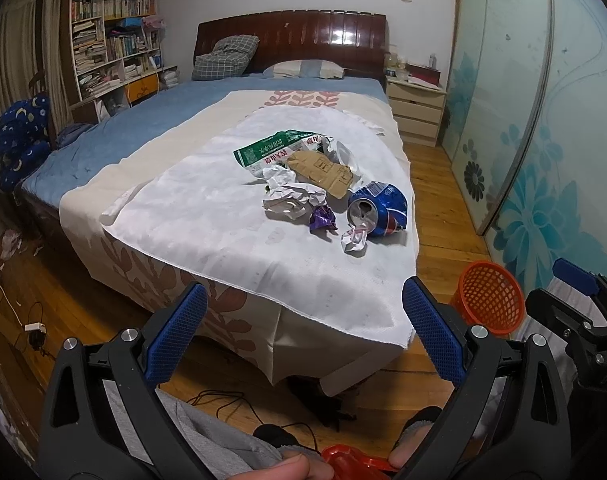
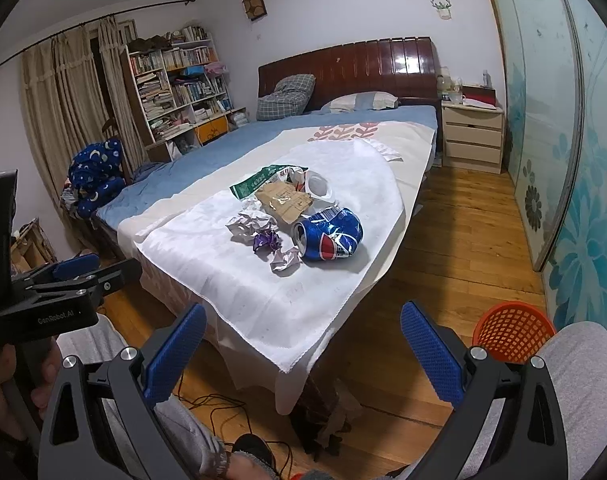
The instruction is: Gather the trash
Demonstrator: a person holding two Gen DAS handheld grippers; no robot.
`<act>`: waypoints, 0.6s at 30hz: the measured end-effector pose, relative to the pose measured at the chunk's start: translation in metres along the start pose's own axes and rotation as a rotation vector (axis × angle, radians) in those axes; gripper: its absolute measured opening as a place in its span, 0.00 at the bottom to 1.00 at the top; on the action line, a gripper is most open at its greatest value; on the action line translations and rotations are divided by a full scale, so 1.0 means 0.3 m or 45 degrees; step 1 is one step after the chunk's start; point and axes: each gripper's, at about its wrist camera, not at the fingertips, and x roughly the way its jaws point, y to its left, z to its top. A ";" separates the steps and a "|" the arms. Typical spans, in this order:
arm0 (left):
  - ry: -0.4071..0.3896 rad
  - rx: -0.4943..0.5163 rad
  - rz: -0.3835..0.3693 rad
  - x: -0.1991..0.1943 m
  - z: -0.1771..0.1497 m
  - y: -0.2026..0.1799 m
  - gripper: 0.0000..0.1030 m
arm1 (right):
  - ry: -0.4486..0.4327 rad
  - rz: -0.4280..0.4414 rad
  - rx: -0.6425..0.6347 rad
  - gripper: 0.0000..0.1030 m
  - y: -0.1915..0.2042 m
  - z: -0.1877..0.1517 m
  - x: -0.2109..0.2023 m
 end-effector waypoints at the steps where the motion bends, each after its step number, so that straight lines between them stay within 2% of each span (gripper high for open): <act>1: 0.000 0.001 0.001 0.000 -0.001 0.000 0.94 | -0.001 -0.001 -0.001 0.93 0.001 -0.001 0.001; 18: 0.007 0.014 0.000 0.005 -0.003 -0.019 0.94 | 0.004 -0.001 0.009 0.93 -0.005 0.010 -0.006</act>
